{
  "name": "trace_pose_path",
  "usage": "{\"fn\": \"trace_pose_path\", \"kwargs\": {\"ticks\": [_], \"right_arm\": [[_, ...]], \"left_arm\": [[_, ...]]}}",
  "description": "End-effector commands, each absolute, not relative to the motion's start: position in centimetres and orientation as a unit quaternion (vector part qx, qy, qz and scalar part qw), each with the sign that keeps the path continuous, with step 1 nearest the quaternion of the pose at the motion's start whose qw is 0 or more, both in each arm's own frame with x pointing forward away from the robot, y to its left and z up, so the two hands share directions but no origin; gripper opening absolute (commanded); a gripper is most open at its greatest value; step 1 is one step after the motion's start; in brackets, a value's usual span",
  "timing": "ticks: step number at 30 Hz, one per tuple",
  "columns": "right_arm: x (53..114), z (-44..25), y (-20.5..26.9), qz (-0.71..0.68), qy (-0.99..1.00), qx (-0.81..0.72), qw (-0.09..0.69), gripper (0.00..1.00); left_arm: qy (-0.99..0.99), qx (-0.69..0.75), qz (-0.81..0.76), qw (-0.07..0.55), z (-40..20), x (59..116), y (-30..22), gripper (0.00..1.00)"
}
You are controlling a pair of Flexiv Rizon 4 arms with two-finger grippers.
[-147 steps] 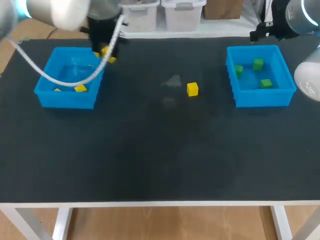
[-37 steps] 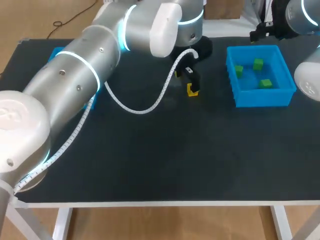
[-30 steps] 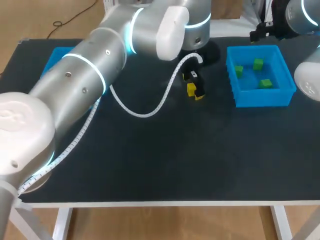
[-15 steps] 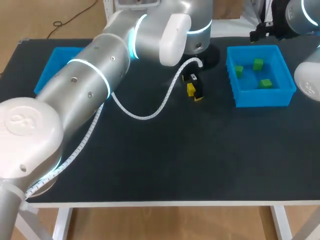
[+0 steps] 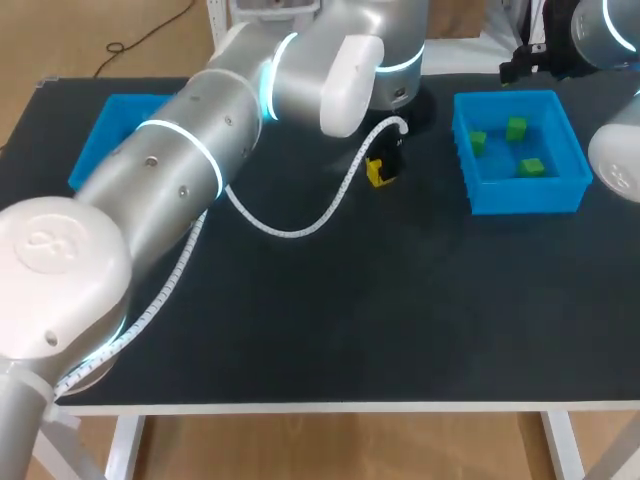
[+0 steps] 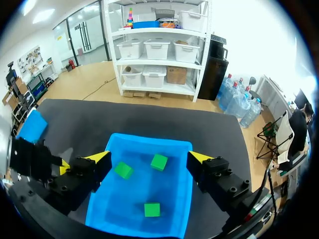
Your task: Put the green cubes in the right bin and the yellow cubes in the left bin.
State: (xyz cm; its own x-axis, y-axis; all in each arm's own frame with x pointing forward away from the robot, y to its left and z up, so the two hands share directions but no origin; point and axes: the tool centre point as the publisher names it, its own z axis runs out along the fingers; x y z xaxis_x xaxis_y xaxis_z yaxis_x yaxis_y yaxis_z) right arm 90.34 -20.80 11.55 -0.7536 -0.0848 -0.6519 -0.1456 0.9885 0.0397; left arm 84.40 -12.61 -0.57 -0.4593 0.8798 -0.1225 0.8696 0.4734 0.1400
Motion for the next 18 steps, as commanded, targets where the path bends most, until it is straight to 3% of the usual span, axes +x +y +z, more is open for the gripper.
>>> {"fn": "trace_pose_path", "kwargs": {"ticks": [1, 12, 18], "right_arm": [[90.1, 11.6, -20.8, 0.043, 0.935, -0.061, 0.347, 1.0], [90.1, 11.6, -20.8, 0.043, 0.935, -0.061, 0.347, 1.0], [90.1, 11.6, -20.8, 0.043, 0.935, -0.061, 0.347, 1.0]], "left_arm": [[0.895, 0.442, 0.031, 0.048, 2.1, 85.6, -11.1, 0.0], [0.956, 0.233, -0.035, 0.175, 12.0, 84.7, 3.2, 0.0], [0.971, 0.12, -0.028, 0.207, 15.3, 82.5, 13.9, 0.0]]}}
